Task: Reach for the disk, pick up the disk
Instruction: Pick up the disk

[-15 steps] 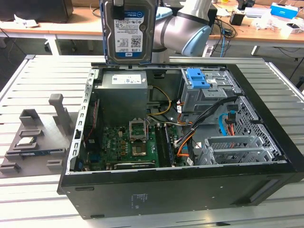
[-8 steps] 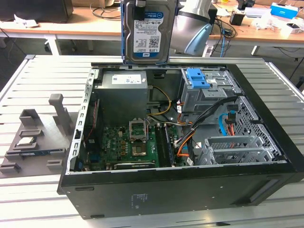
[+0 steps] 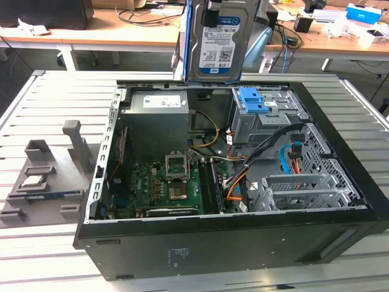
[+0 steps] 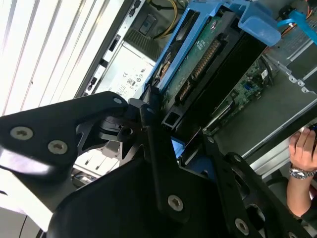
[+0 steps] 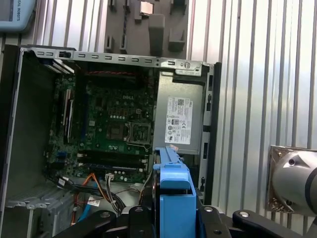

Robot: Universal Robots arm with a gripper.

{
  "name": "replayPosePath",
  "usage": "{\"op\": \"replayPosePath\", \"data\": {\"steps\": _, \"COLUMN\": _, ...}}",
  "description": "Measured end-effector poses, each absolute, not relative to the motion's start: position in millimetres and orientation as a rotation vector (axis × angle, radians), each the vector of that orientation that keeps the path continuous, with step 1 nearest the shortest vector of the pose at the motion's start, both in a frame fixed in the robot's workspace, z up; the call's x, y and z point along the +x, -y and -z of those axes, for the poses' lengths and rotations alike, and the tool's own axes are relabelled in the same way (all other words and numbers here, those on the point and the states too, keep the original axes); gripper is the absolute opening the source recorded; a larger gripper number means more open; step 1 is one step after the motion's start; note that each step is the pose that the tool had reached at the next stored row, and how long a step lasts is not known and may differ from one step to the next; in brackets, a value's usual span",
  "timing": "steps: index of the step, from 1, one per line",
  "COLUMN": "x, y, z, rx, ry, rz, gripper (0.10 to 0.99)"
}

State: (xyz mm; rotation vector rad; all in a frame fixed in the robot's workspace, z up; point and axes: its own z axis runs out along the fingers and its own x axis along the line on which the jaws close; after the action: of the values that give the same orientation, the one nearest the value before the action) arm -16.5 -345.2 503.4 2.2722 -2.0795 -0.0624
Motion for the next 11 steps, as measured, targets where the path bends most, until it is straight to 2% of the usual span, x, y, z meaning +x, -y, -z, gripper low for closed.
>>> {"op": "replayPosePath", "data": {"steps": 11, "x": 34.5, "y": 345.1, "z": -502.8, "rx": 2.269, "ry": 2.077, "rz": 0.063, "gripper": 0.369}}
